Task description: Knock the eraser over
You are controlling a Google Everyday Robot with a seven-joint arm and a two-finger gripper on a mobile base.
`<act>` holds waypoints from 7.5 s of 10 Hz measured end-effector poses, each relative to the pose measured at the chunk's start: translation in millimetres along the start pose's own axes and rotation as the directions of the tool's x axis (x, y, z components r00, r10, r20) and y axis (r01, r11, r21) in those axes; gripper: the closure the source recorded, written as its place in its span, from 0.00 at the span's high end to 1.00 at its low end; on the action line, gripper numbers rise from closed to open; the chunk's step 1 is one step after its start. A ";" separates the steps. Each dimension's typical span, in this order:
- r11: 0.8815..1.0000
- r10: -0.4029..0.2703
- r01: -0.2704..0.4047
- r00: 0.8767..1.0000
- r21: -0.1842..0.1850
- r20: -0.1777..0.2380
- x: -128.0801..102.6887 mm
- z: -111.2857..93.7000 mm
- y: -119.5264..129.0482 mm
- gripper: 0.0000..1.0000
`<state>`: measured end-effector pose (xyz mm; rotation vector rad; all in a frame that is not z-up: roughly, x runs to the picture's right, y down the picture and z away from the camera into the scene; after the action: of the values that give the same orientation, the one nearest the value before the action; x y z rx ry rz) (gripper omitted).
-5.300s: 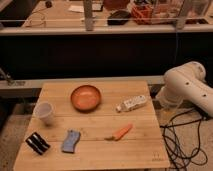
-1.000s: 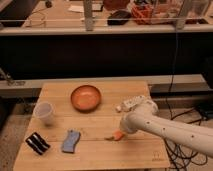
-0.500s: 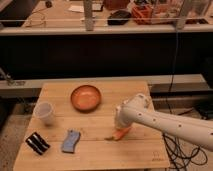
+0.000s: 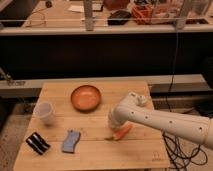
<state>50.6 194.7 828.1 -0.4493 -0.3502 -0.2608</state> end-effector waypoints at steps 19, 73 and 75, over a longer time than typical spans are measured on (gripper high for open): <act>0.993 -0.107 0.111 0.988 -0.029 0.115 -65.6 25.1 -68.7 0.02; 0.886 -0.464 0.459 0.876 0.070 0.129 -391.9 27.6 -53.4 0.02; 0.878 -0.478 0.469 0.868 0.099 0.135 -404.0 31.9 -60.3 0.02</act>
<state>-344.1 224.9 722.4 -0.3149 -0.6223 -0.6967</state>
